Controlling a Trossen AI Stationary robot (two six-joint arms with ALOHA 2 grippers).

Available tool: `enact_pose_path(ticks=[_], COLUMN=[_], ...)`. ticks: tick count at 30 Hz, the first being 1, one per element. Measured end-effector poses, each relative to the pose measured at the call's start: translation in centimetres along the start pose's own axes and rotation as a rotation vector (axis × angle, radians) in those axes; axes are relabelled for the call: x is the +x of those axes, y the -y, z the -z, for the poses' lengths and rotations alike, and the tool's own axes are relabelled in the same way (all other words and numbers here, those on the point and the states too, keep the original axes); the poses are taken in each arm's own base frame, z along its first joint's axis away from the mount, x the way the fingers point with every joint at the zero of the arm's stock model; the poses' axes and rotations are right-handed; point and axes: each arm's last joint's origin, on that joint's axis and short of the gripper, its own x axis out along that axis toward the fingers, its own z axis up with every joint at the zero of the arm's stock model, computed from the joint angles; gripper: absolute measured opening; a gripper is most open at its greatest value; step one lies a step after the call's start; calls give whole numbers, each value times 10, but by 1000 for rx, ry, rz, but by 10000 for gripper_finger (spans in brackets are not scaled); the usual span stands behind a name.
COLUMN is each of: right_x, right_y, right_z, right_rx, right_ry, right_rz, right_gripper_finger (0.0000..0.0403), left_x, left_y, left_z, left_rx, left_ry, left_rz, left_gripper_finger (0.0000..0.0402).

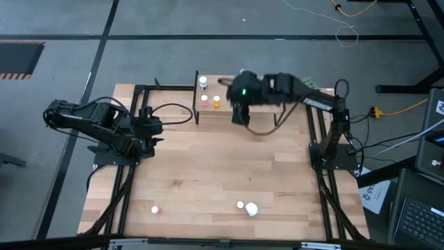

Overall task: Pick and place medicine bottles onto shelf by color
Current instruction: Put the orange pill bottle on the shelf

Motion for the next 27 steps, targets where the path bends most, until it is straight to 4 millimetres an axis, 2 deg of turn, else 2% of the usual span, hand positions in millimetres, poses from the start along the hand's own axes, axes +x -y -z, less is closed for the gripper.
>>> enact_pose_path(ticks=[7, 12, 20, 27], right_x=[20, 43, 96, 130], right_y=[67, 96, 113, 118], right_z=[9, 18, 23, 21], right_rx=[130, 225, 244, 251], right_ry=[42, 32, 19, 51], right_rz=[-67, -131, -214, -203], right_gripper_finger=[211, 213, 213, 213], left_x=[0, 0, 0, 0], left_y=[0, 0, 0, -1], left_z=[0, 0, 0, 0], left_rx=[0, 0, 0, 0], left_ry=[0, 0, 4, 5], left_rz=[0, 0, -17, -20], left_gripper_finger=[160, 160, 160, 160])
